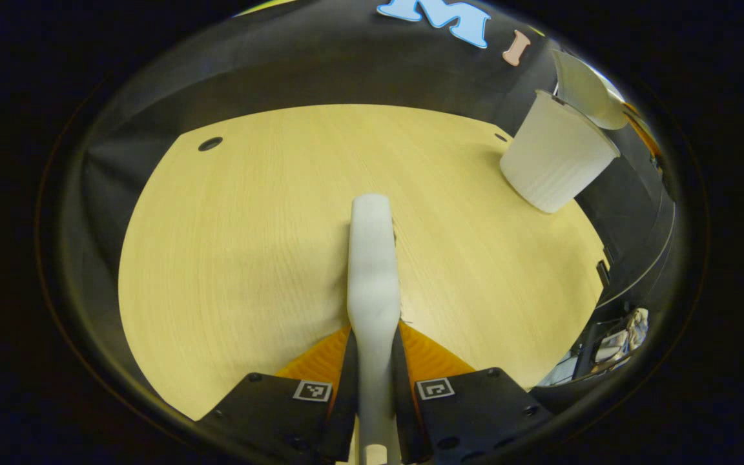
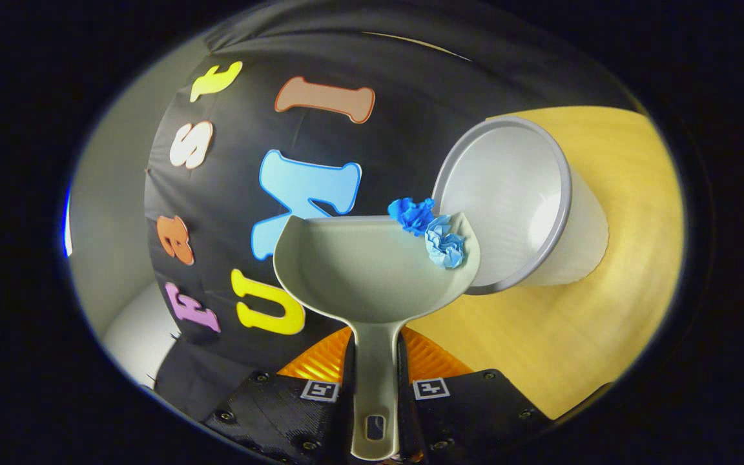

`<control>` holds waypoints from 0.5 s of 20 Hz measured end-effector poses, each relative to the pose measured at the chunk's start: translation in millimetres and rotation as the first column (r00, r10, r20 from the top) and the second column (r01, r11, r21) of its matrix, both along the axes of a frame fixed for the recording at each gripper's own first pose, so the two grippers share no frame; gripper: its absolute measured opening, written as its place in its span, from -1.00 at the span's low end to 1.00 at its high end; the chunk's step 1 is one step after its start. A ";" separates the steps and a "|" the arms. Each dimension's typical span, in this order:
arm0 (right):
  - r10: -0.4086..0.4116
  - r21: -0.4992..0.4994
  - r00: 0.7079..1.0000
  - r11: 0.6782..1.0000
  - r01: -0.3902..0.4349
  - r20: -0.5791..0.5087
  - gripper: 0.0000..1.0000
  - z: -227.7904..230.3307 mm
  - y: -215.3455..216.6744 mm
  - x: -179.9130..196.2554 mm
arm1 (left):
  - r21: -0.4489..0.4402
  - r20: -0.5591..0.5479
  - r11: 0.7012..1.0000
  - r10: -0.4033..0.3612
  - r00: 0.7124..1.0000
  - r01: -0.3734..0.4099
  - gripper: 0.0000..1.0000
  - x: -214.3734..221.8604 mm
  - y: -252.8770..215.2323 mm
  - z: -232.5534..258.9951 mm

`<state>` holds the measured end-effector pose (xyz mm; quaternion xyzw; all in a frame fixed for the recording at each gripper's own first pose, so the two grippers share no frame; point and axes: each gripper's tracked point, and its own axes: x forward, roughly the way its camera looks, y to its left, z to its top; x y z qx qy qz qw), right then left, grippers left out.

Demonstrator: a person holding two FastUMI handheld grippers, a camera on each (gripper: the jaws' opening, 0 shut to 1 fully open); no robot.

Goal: Pick up the small broom and dustpan from the desktop, sweep the trash into the dustpan with the broom, and then empty the trash into the garbage bin.

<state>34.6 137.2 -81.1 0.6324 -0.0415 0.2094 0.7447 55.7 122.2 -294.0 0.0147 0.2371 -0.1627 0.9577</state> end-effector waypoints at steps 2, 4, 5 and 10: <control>0.002 0.054 1.000 0.999 -0.001 -0.006 -0.46 0.1 -7.1 -1.3 | -0.002 -0.001 1.000 0.001 1.000 -0.001 -0.29 2.0 -5.0 3.9; -0.001 0.070 1.000 0.998 0.002 -0.012 -0.46 -0.2 -7.7 -2.8 | -0.006 0.000 1.000 -0.001 1.000 0.001 -0.37 1.0 -4.9 4.7; 0.006 0.094 1.000 0.996 -0.006 -0.007 -0.46 0.7 -8.0 -2.0 | -0.008 -0.001 1.000 -0.003 1.000 0.003 -0.33 1.4 -5.2 3.7; -0.014 -0.055 1.000 0.998 0.015 0.006 -0.47 -0.5 3.1 1.7 | -0.018 0.002 1.000 0.005 1.000 -0.005 -0.29 2.4 -7.7 3.4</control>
